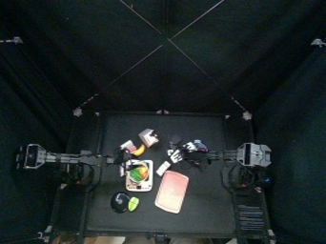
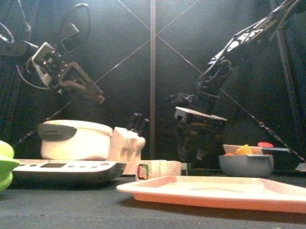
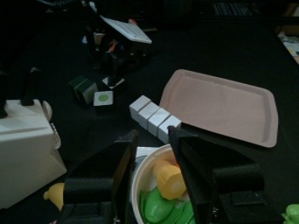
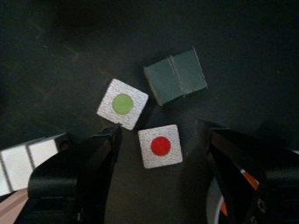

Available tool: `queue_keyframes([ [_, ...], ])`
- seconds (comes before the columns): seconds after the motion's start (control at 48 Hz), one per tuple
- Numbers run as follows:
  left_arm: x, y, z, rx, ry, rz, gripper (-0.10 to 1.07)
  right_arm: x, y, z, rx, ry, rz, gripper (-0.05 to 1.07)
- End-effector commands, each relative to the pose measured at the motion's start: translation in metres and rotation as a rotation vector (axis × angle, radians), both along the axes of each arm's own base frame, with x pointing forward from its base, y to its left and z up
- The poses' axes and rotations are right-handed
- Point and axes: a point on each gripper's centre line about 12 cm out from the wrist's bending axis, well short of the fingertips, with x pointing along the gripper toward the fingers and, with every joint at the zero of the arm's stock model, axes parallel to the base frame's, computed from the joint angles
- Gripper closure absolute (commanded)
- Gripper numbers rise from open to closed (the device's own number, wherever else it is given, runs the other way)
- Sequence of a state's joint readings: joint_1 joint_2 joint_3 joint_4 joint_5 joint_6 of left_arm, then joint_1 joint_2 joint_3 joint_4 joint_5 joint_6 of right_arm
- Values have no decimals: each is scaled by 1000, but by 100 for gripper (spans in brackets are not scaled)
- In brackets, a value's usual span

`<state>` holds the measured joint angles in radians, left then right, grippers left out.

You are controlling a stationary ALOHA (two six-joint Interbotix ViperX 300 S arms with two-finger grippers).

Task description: Grab white sushi roll

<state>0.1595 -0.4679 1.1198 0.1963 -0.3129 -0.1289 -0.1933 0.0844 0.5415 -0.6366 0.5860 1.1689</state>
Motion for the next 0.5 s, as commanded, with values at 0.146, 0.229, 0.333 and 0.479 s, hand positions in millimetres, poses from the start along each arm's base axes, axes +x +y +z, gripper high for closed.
queue_keyframes([
  [0.146, 2, 1, 5, 3, -18, 3, 22, 30, 54, 57, -48, -150, 184, 5],
  [0.229, 2, 1, 4, 4, -15, 2, 22, 37, 74, 62, -61, -140, 270, 5],
  [0.333, 2, 1, 4, 4, -15, 2, 22, 42, 83, 66, -40, -111, 310, 5],
  [0.479, 2, 1, 5, 2, -17, 3, 22, 45, 92, 64, -7, -9, 438, 5],
])
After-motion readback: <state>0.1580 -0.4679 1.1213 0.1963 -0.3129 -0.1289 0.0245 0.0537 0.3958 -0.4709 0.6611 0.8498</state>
